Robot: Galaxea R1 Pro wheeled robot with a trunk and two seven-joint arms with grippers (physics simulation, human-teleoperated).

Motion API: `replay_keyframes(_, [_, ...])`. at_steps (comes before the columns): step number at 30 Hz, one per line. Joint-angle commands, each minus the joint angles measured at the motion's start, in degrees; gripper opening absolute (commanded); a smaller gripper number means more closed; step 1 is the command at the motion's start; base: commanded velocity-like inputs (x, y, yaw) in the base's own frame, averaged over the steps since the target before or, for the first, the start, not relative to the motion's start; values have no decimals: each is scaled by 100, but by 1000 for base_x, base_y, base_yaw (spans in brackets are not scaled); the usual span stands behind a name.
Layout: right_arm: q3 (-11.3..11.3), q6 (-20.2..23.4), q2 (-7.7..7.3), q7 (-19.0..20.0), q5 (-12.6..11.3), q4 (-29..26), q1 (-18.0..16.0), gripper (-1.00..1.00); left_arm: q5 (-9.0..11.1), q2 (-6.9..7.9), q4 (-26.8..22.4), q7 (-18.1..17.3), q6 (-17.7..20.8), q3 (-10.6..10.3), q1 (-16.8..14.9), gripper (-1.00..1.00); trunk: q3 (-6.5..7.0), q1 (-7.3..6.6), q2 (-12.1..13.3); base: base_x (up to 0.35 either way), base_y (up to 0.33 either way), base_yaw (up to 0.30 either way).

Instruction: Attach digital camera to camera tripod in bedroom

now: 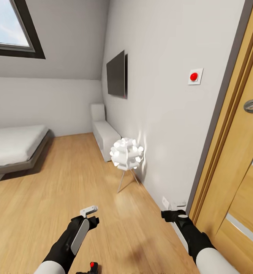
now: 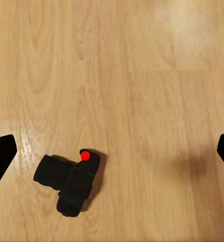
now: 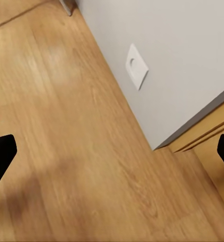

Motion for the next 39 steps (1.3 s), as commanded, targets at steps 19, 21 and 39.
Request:
replay_keyframes(19, [4, 79, 3, -30, 34, -11, -2, 100, 51, 8, -3, 69, -29, -20, -2, 100, -348, 417, -766, 0, 0, 0])
replay_keyframes(21, [4, 80, 3, -28, 37, -11, -2, 100, 51, 9, -5, 69, -31, -25, -4, 100, -384, 461, -846, 0, 0, 0])
replay_keyframes(39, [-4, 105, 1, -32, -3, -11, -2, 100, 50, 10, -7, 58, -53, -29, -2, 100, -719, 798, -1452, 0, 0, 0])
